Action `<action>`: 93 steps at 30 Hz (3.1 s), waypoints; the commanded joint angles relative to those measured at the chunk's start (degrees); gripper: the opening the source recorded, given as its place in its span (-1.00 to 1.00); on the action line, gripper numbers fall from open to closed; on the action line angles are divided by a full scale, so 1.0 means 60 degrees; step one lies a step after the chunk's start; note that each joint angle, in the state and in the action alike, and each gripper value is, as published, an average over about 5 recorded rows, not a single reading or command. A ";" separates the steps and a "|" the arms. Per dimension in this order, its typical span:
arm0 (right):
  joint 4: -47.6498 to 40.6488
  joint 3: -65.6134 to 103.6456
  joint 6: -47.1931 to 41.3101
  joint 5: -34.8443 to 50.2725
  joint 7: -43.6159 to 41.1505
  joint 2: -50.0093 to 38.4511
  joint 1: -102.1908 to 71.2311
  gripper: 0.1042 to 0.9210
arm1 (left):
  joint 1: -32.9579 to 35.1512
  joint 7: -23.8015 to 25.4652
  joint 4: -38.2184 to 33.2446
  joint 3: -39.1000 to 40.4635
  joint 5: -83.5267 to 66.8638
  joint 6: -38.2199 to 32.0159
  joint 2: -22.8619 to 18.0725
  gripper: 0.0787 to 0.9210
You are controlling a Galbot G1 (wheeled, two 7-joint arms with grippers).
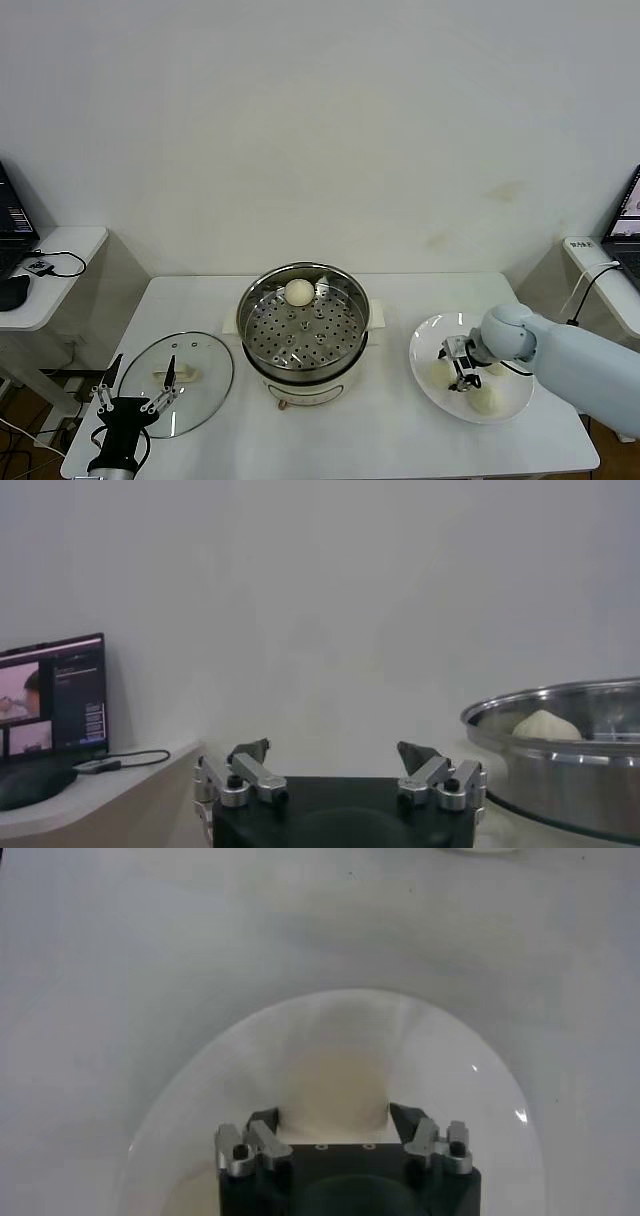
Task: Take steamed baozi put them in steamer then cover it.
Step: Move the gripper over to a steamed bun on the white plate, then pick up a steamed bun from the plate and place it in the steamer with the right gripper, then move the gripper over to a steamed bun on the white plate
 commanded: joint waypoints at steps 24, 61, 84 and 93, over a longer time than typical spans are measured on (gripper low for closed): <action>0.1023 -0.3122 -0.1688 0.4421 -0.0346 0.1555 0.8202 0.28 | -0.0209 0.0006 -0.0039 0.0216 -0.0030 0.0016 0.0193 0.77; -0.2868 -0.3770 -0.3208 0.4856 0.1449 0.8695 0.5153 0.30 | -0.0340 -0.0015 -0.0058 -0.0036 -0.0138 -0.0014 0.0062 0.77; -0.1917 -0.3737 -0.3617 0.4580 0.1061 0.7416 0.5736 0.74 | -0.0239 -0.0019 -0.0122 -0.0036 -0.0152 -0.0030 -0.0007 0.77; 0.0448 -0.3637 -0.2506 0.4494 -0.0511 0.3967 0.7546 0.76 | -0.0207 -0.0014 -0.0209 -0.0054 -0.0146 -0.0011 0.0064 0.77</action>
